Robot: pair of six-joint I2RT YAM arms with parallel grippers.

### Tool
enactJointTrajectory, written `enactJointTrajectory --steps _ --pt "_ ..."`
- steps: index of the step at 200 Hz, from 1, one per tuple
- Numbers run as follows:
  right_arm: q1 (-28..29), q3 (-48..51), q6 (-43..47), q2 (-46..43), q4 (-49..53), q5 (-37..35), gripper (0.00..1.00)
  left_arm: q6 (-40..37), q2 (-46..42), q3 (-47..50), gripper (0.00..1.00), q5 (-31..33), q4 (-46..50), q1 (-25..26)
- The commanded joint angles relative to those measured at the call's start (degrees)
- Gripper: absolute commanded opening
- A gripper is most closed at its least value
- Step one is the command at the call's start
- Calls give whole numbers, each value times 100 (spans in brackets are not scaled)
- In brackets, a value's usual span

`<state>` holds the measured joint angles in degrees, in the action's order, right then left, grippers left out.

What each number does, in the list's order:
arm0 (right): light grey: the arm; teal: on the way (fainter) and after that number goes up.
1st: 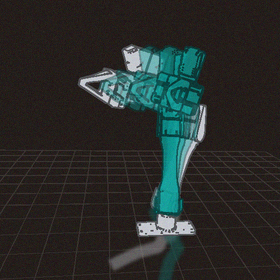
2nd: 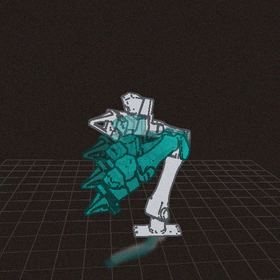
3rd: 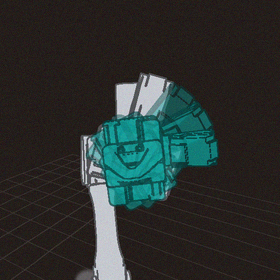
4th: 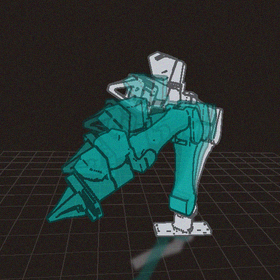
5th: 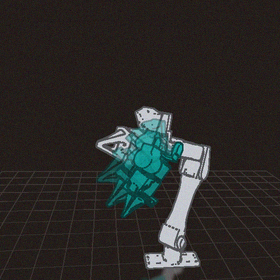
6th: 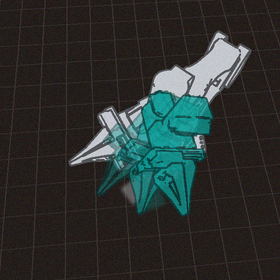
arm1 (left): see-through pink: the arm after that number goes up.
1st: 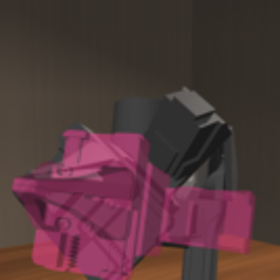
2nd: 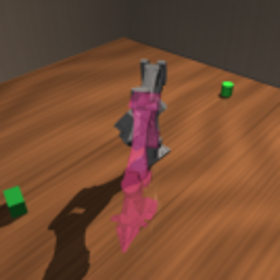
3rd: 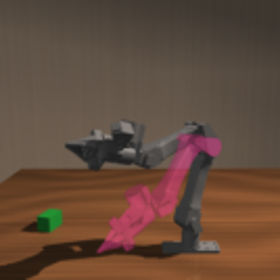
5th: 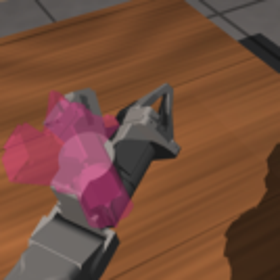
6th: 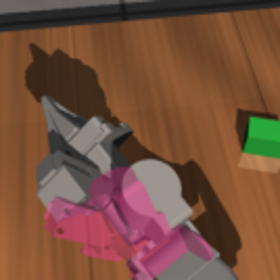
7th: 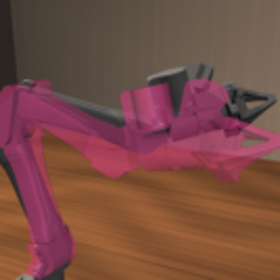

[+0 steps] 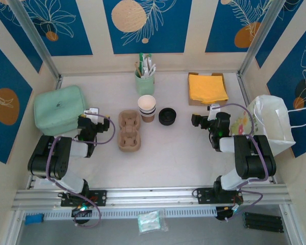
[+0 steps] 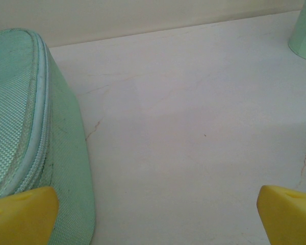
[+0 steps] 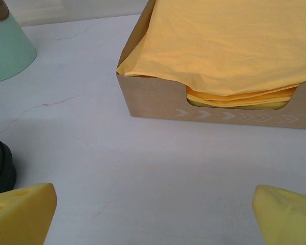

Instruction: Pack the takeout coffee

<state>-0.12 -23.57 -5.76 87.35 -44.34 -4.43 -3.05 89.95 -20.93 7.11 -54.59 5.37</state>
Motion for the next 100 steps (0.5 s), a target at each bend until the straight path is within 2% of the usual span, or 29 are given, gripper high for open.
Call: enactJointTrajectory --steps 1,89,100 --pt "-15 -70 -5 -8 -103 86 99 137 -19 -17 99 106 -20 -62" --pt "-23 -71 -6 -14 -92 109 99 130 -35 1 99 97 -45 -71" --pt "-15 -65 -51 -63 -100 3 99 180 -150 -31 99 255 76 -64"
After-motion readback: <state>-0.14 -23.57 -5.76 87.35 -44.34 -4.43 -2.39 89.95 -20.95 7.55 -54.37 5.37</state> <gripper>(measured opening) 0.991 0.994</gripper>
